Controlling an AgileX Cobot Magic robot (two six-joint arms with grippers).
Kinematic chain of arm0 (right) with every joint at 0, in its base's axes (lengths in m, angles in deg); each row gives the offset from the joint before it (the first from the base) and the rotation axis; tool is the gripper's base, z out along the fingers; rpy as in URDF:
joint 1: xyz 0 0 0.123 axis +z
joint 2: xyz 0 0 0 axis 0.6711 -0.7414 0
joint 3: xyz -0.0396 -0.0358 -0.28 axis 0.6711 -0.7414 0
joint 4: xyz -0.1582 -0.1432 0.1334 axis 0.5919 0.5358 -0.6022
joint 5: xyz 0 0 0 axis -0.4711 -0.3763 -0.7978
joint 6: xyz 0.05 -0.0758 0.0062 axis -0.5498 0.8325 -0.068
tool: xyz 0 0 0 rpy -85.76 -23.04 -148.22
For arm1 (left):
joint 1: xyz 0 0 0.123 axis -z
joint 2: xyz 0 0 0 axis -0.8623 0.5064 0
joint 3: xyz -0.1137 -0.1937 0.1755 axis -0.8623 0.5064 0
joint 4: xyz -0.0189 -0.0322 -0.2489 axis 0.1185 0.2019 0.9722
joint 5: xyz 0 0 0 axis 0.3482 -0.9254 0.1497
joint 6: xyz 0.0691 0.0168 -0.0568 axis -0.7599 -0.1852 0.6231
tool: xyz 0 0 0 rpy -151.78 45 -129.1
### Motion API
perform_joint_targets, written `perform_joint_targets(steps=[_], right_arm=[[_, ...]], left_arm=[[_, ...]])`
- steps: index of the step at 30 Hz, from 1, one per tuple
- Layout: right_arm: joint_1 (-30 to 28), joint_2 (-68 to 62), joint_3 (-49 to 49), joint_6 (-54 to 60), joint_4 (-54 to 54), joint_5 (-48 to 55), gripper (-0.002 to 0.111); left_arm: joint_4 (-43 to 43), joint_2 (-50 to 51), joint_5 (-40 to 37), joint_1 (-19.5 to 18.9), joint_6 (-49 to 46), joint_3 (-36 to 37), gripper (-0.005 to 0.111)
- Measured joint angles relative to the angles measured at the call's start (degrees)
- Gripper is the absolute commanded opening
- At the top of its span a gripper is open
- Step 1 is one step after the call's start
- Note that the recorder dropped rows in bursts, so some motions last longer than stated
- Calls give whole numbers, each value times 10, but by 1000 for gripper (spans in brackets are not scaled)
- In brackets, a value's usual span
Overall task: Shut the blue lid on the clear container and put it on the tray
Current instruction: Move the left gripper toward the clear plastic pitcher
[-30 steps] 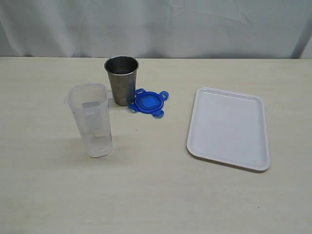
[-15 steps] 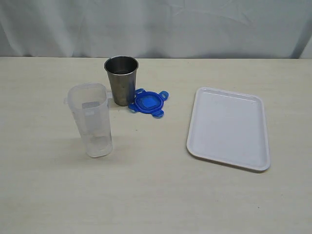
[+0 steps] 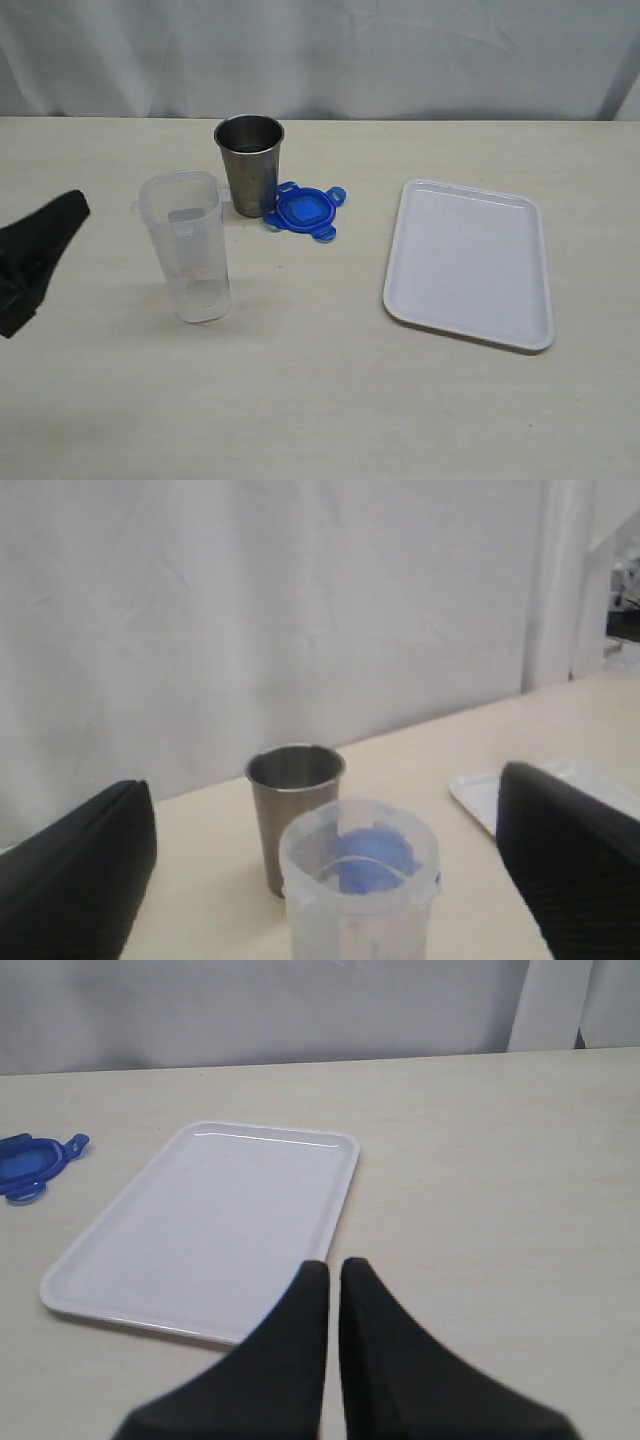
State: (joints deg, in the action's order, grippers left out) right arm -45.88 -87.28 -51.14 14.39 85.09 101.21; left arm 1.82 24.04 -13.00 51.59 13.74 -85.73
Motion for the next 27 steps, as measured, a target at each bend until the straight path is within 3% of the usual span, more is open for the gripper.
perform_joint_targets(steps=[3,14,27], right_arm=[[0,0,0,0,0,0,4],[0,0,0,0,0,0,4],[0,0,0,0,0,0,4]], left_arm=[[-12,94,72,0,-55,0,86],[-30,347,195,0,-220,-14,86],[-43,415,197,0,-233,-46,87]])
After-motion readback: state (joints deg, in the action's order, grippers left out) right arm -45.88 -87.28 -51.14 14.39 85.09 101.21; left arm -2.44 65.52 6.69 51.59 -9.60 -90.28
